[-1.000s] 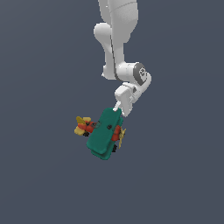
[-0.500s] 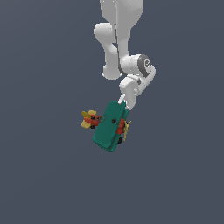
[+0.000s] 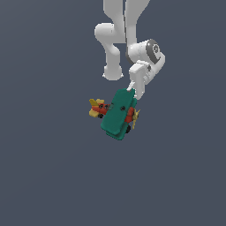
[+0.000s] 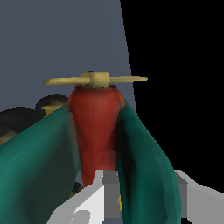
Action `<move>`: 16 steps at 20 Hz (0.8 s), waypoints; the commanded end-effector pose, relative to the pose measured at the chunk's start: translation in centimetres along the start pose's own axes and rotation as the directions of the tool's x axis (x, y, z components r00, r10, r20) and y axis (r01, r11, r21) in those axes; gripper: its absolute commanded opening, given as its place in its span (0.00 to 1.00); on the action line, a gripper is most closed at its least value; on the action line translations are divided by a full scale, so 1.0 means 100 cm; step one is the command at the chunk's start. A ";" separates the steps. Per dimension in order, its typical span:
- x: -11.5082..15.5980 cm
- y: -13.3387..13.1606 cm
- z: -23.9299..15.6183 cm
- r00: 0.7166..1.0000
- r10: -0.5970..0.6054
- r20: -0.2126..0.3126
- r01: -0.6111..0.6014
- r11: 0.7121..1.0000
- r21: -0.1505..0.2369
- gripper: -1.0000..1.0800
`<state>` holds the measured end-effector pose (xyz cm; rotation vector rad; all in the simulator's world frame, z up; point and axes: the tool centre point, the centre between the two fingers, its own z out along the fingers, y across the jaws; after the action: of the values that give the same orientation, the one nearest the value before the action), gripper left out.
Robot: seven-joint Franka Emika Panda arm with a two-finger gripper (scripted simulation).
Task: Pick up the object and move it to a goal position.
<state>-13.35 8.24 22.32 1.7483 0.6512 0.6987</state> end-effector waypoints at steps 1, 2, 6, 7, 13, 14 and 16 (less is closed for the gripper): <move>0.003 0.011 -0.017 1.000 0.003 -0.001 -0.003 1.000 -0.004 0.00; 0.004 0.015 -0.024 1.000 0.004 -0.001 -0.004 1.000 -0.004 0.00; 0.007 0.028 -0.048 1.000 0.004 -0.002 -0.004 1.000 -0.004 0.00; 0.008 0.031 -0.054 1.000 0.004 -0.002 -0.004 1.000 -0.005 0.00; 0.012 0.046 -0.079 1.000 0.005 -0.003 -0.005 1.000 -0.007 0.00; 0.013 0.047 -0.083 1.000 0.005 -0.004 -0.005 1.000 -0.008 0.00; 0.014 0.050 -0.088 1.000 0.005 -0.004 -0.005 1.000 -0.009 0.00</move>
<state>-18.22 13.28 28.86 1.7437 0.6500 0.7039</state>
